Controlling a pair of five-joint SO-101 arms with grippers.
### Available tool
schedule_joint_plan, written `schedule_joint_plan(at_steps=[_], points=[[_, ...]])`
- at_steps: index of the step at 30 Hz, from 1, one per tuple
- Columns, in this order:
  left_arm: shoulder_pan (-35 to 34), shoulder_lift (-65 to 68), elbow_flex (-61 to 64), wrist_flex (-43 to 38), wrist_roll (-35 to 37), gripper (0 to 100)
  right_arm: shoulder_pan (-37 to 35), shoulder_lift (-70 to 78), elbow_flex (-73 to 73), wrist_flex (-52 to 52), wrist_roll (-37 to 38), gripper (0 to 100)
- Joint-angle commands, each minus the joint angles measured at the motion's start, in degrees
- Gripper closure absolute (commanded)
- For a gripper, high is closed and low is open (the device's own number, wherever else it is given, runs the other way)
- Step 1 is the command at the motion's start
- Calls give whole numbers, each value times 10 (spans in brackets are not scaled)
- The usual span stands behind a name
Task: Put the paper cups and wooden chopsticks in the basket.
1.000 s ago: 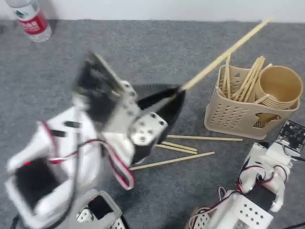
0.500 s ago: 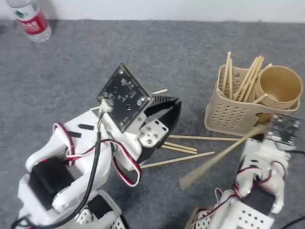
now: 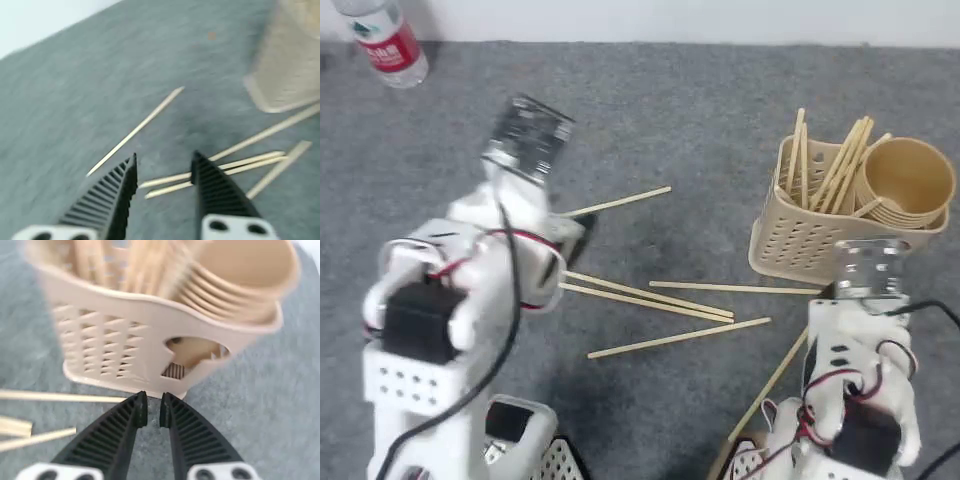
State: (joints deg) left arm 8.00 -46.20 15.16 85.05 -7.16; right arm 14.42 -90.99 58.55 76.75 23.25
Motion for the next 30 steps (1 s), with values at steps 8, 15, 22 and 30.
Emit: schedule_joint_plan(at_steps=[8, 15, 22, 30], points=[[-212, -8, 66, 69, -62, 814, -83, 104, -127, 165, 94, 942], [-253, -8, 273, -31, -68, 852, -83, 323, -240, 255, 224, 941], [-341, -8, 388, -124, -55, 874, -138, 450, -259, 233, 389, 936], [-448, -8, 445, -184, -22, 807, -313, 458, -256, 149, 346, 780]])
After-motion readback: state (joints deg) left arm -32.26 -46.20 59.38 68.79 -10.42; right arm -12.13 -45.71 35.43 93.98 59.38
